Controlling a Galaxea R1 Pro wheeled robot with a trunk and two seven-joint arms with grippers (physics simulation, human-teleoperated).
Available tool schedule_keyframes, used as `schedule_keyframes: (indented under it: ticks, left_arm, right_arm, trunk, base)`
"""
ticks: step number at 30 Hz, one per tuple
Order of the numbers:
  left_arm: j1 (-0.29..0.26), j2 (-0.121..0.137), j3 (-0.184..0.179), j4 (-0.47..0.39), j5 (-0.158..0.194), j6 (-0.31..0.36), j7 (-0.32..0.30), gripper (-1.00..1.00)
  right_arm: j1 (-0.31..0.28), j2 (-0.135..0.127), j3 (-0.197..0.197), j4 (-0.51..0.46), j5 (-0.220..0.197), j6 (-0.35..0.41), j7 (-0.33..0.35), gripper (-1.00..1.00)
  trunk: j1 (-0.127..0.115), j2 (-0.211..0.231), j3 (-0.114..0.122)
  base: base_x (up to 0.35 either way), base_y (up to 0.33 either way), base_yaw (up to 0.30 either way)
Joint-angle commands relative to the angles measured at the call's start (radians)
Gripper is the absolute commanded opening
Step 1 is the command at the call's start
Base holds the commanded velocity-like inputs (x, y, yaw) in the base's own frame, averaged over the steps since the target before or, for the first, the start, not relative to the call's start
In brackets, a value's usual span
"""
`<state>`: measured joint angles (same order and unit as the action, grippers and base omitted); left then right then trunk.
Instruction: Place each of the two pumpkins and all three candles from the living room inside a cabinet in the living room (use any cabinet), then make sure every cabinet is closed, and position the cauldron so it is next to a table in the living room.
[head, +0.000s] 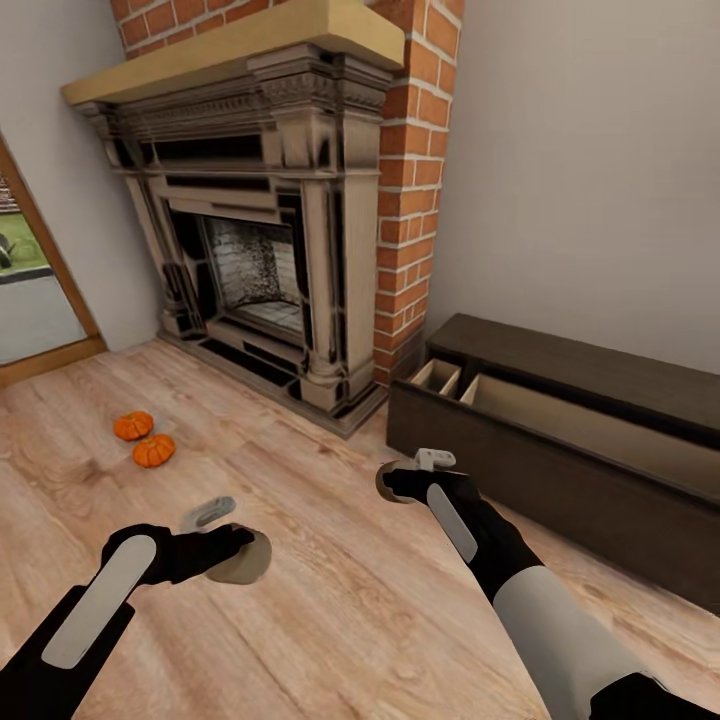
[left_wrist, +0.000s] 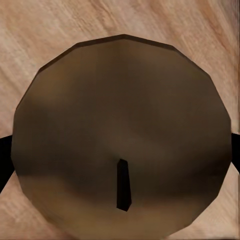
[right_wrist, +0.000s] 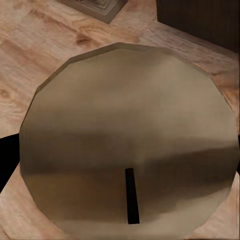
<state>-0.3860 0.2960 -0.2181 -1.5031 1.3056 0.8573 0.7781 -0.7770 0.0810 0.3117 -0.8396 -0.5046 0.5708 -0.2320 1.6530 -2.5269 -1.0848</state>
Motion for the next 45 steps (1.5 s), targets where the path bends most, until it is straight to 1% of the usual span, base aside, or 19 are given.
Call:
schedule_keyframes:
  ticks: [1,45]
  left_arm:
    - [-0.001,0.001,-0.001,-0.002,0.010,-0.001,0.010,-1.00]
    - [0.000,0.000,-0.004,-0.002,0.006,-0.001,0.012,-1.00]
  right_arm:
    - [-0.001,0.000,0.003,-0.001,-0.011,0.001,-0.009,-1.00]
    - [-0.001,-0.001,0.003,0.001,-0.012,0.001,-0.009,-1.00]
  trunk:
    - [0.000,0.000,-0.001]
    - [0.000,0.000,0.016]
  base:
    - [0.000,0.000,-0.291]
    - [0.000,0.000,-0.291]
